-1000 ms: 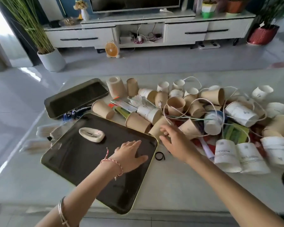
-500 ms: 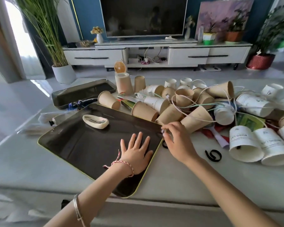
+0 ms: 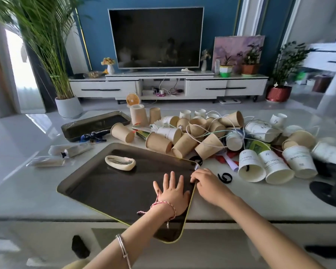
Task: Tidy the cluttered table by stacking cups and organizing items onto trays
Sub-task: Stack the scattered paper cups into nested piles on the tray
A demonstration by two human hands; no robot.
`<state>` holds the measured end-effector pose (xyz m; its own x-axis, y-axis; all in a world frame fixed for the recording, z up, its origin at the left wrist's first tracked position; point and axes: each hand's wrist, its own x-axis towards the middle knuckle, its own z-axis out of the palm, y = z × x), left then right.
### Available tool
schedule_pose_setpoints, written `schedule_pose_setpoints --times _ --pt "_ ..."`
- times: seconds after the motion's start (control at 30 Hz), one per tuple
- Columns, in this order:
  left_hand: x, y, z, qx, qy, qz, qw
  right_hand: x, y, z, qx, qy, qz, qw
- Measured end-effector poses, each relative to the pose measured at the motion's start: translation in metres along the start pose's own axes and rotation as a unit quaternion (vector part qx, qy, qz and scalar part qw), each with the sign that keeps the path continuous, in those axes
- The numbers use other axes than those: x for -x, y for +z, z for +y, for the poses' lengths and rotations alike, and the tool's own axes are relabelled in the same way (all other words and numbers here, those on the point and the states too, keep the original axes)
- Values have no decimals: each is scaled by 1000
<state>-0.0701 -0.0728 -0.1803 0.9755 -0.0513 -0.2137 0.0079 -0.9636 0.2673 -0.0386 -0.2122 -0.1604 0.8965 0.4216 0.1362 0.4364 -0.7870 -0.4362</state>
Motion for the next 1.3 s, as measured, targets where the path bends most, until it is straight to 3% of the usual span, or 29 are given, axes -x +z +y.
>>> schedule_pose_setpoints --times 0.17,0.23,0.3,0.43,0.6,0.73,0.9,1.03,1.1,1.23,1.3 --pt "3 -17 2 73 59 2 996 1 -19 19 -4 48 -3 999" --pt "6 -25 -5 123 89 46 987 -2 -29 30 -3 70 9 997" --pt "9 -31 -18 83 97 110 986 -7 -32 40 14 85 25 996" --pt "6 -46 -53 -53 9 180 982 -15 -28 41 91 45 67 993" --pt "-3 -50 -81 -36 -81 146 985 -33 -34 29 49 -8 96 994" --pt "-13 -54 -99 -59 -81 152 983 -49 -25 6 -52 -35 71 995" --pt "-33 -71 -124 -115 -61 183 975 -69 -2 -12 -99 -31 10 995" --pt "-51 -96 -138 77 -62 180 979 -86 -6 -10 -97 -3 71 993" --pt "-57 -103 -144 107 -75 176 976 -95 -11 -7 -95 13 123 988" --pt "-58 -96 -151 -68 -99 199 973 -112 -19 2 -81 58 155 983" --pt "-57 -91 -146 -91 -75 229 966 -120 -19 6 -65 69 148 984"
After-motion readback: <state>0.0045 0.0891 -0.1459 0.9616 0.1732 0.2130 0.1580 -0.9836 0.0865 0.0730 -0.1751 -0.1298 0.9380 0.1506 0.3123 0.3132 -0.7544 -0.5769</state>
